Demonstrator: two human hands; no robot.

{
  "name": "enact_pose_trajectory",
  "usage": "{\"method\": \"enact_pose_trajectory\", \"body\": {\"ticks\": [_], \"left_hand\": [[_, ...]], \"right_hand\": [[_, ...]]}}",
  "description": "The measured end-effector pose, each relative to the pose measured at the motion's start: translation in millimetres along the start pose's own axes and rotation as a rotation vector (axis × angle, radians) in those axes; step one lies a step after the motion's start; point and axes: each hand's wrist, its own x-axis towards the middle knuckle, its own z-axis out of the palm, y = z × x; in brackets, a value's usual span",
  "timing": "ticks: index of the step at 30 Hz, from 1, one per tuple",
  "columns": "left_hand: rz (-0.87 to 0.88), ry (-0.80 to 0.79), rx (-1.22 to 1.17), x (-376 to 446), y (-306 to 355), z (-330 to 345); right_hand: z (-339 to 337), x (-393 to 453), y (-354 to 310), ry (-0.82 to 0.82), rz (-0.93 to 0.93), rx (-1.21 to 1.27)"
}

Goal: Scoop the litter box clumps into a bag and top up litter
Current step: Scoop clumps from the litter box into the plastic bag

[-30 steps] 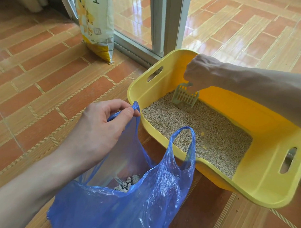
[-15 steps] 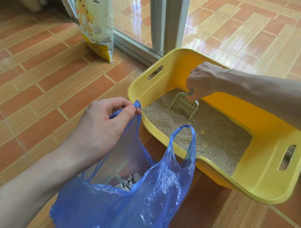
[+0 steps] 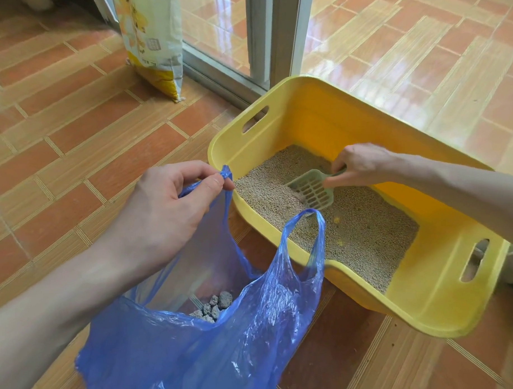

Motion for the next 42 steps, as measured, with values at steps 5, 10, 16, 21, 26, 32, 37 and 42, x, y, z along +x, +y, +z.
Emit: {"method": "enact_pose_trajectory", "body": {"ticks": [5, 10, 16, 21, 26, 32, 37, 42], "left_hand": [[-0.004, 0.011, -0.002, 2.6, -1.5, 1.5], [-0.003, -0.004, -0.006, 3.6, -2.3, 2.6], [-0.007, -0.015, -0.004, 2.3, -1.8, 4.5], [-0.012, -0.015, -0.008, 3.6, 0.4, 4.7], [-0.014, -0.015, -0.001, 2.8, 0.7, 5.5], [-0.017, -0.013, -0.005, 2.7, 2.1, 4.9], [-0.015, -0.012, -0.009, 4.0, 1.0, 5.4], [-0.008, -0.008, -0.010, 5.1, -1.9, 4.9]], "right_hand": [[17.1, -6.9, 9.4, -0.060, 0.071, 0.223], [24.7, -13.7, 13.5, 0.008, 0.076, 0.485], [32.7, -17.3, 10.7, 0.075, 0.078, 0.523], [35.9, -20.6, 8.8, 0.108, 0.084, 0.527], [35.6, -18.6, 8.1, 0.114, 0.092, 0.514], [36.8, -19.2, 2.8, 0.095, 0.087, 0.531], [31.2, -23.2, -0.5, 0.098, 0.071, 0.532], [7.6, -32.0, -15.7, 0.125, 0.010, 0.481]]}}
